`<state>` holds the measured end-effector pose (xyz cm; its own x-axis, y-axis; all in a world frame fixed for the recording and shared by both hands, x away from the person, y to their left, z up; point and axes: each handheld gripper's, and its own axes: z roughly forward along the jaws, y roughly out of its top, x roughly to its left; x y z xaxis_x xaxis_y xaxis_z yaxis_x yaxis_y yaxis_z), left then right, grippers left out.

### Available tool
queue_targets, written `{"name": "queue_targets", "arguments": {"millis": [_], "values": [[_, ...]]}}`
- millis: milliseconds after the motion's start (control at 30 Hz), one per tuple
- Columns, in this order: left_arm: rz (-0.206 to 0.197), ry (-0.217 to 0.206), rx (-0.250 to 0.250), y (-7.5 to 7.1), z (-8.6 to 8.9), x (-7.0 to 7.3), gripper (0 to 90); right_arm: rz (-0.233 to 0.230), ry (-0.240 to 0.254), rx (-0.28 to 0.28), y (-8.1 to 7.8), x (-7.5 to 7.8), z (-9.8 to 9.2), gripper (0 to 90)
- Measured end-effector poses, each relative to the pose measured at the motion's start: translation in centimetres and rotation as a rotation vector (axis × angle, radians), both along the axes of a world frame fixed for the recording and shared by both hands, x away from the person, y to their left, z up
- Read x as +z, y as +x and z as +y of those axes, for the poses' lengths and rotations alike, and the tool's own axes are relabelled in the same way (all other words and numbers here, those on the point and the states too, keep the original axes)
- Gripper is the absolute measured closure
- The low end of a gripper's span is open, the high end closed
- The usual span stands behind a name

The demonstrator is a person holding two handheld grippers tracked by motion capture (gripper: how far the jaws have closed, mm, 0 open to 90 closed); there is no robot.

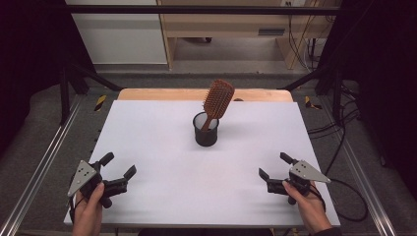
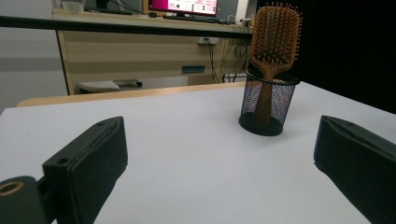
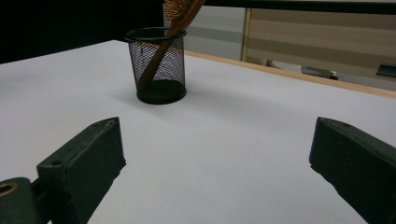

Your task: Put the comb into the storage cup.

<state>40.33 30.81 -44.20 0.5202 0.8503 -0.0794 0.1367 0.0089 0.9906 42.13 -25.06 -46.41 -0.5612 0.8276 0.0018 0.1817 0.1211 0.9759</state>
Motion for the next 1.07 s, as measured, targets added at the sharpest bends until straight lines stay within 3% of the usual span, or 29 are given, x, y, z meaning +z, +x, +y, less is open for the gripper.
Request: {"name": "queue_targets", "arguments": {"millis": [1067], "values": [[-0.003, -0.025, 0.004, 0.0, -0.7, 0.1, 2.6, -0.083, -0.01, 0.042, -0.1, 0.3, 1.4, 3.3]]}}
